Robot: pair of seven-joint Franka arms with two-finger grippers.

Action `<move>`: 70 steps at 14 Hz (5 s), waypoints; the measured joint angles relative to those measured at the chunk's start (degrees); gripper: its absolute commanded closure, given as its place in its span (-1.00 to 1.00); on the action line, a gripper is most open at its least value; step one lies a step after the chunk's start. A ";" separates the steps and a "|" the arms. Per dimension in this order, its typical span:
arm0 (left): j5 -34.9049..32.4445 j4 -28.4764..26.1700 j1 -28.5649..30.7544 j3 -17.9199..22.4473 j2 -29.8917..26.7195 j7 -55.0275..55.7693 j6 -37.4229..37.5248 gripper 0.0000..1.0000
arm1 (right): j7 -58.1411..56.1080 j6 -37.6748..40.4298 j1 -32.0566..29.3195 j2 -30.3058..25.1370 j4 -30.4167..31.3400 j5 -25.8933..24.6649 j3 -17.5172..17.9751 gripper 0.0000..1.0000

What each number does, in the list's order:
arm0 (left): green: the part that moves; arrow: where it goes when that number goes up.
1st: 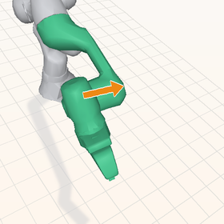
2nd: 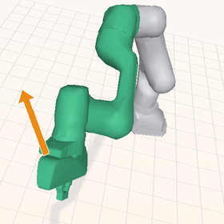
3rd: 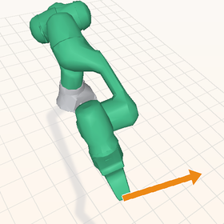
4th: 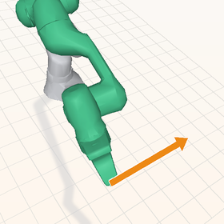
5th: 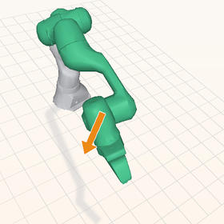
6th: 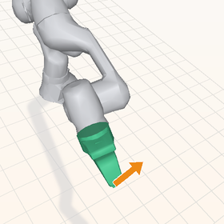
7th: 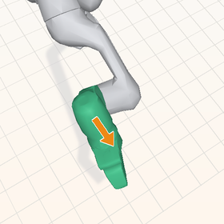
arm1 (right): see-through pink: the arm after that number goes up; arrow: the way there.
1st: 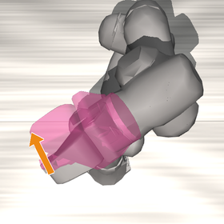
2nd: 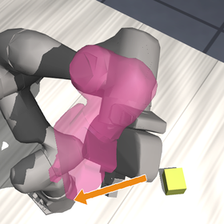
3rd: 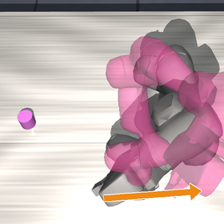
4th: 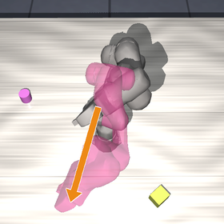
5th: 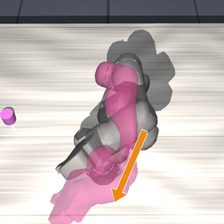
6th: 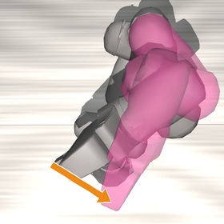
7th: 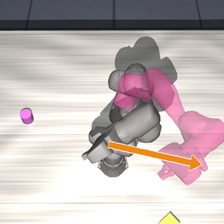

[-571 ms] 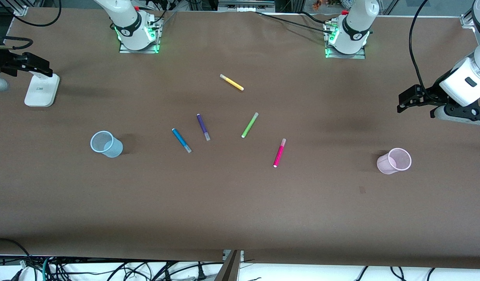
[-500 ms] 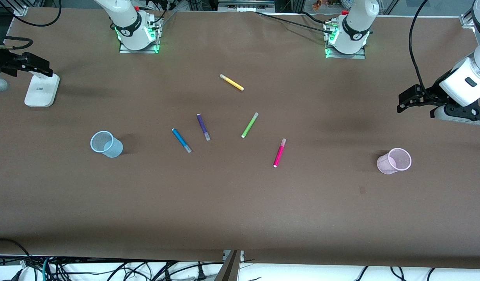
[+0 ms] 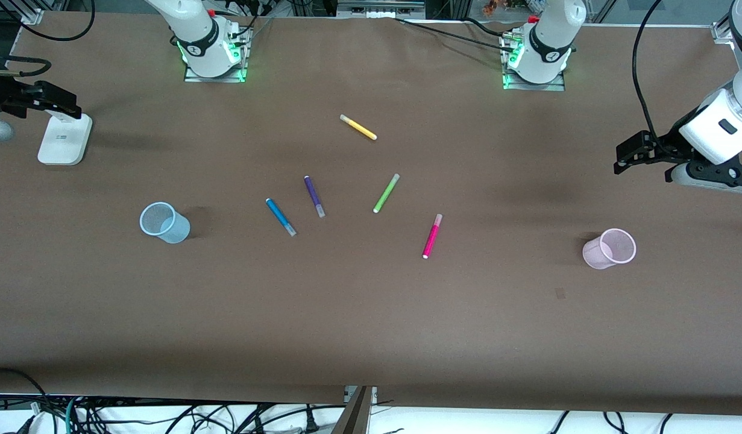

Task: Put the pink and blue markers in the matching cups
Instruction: 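Move the left gripper toward the pink marker, then lower the left gripper onto the pink marker while the right gripper reaches the blue marker, then grasp the pink marker with the left gripper while the right gripper grasps the blue marker, then lift the pink marker with the left gripper over the pink cup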

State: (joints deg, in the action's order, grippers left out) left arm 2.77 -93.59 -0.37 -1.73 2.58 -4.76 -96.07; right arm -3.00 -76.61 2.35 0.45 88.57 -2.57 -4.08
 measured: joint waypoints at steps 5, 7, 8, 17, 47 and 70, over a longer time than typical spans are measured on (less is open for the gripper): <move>0.06 -0.08 -0.35 -0.51 0.21 0.00 -0.60 -1.00 | 0.00 0.00 -0.05 0.02 0.00 0.36 -0.43 -1.00; 0.22 -0.89 -0.75 -3.44 1.07 1.14 -3.29 -1.00 | 0.00 0.00 -0.06 0.13 0.00 0.42 -0.46 -1.00; 0.25 -1.57 -1.06 -5.52 1.95 2.90 -5.31 -1.00 | 0.00 0.00 -0.07 0.21 0.00 0.44 -0.49 -1.00; -1.02 -4.73 -7.44 -16.98 20.20 17.99 -26.00 -1.00 | 0.00 -0.32 -0.13 1.62 -0.02 1.69 -0.89 -1.00; -16.45 -5.12 -13.02 -16.86 36.67 31.23 -32.25 1.00 | -6.31 -36.16 21.98 33.63 1.00 6.81 1.63 -1.00; -53.27 9.52 4.83 -10.94 31.92 -30.75 17.55 1.00 | -6.68 -60.08 25.72 37.38 13.60 6.84 2.56 -0.04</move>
State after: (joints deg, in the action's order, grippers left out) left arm -50.50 -84.07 4.47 -12.67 34.50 -35.51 -78.53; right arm -9.67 -136.69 28.07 37.83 102.17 4.27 -1.52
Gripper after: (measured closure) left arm 0.833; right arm 0.260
